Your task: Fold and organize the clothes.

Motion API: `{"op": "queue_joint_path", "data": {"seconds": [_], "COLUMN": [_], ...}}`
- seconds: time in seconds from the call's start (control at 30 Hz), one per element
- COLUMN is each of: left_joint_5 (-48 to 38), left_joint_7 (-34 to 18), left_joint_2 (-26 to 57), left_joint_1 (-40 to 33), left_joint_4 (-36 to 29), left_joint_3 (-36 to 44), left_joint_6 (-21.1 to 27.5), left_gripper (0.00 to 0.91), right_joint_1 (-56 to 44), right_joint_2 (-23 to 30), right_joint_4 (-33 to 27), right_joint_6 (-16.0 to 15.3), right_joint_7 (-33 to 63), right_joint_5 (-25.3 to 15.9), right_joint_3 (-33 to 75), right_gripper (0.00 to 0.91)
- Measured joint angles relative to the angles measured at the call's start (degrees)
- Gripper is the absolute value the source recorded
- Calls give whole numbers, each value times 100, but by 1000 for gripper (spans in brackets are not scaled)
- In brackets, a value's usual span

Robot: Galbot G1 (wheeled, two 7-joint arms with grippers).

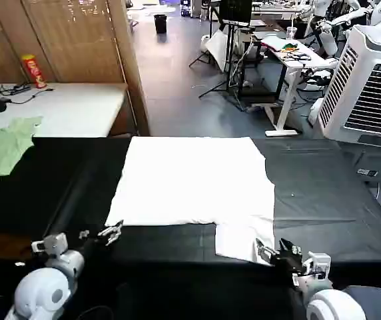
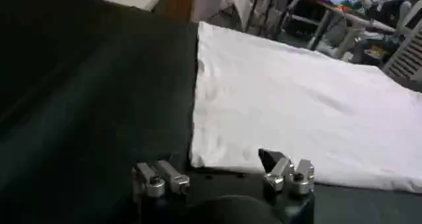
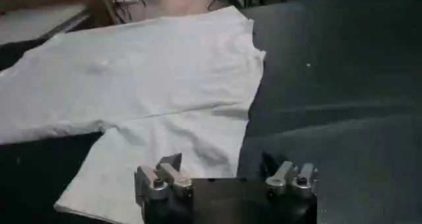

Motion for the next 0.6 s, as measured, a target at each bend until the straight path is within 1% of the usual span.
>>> {"op": "queue_joint_path", "data": {"seconds": [0.03,0.07,0.1,0.13,0.17,0.2,0.23,0.27,0.33,0.47,0.6], "left_joint_5": [45,54,66,78,83,96,119,135,183,261,307], "left_joint_7": [23,28,28,27,24,22,22,23,23,40,67], "left_joint_2": [-15,-32,-46,-57,-67,-75,-82,-88,-103,-116,-133], "left_joint_1": [-16,-32,-41,-45,-47,-47,-47,-47,-46,-8,17], "left_joint_4": [25,51,75,101,122,142,165,183,217,254,248], "left_joint_3": [0,0,-1,0,0,1,5,9,11,8,23], "left_joint_6": [-12,-5,-9,-23,-44,-54,-55,-54,-57,-87,-114], "left_gripper": [878,819,819,341,176,88,39,0,0,0,0], "right_joint_1": [6,7,12,12,11,5,-7,-20,-48,-114,-200], "right_joint_2": [15,23,33,42,50,62,77,87,109,151,159], "right_joint_4": [-31,-50,-74,-98,-124,-145,-158,-160,-159,-115,-20], "right_joint_6": [23,36,43,48,51,54,58,63,68,76,95], "right_joint_7": [14,23,32,43,51,55,57,58,60,101,187], "right_joint_5": [-32,-48,-60,-77,-97,-122,-146,-157,-179,-211,-209], "right_joint_3": [-11,-16,-22,-28,-33,-41,-49,-63,-84,-110,-108], "right_gripper": [878,878,800,712,663,507,419,166,68,20,0]}}
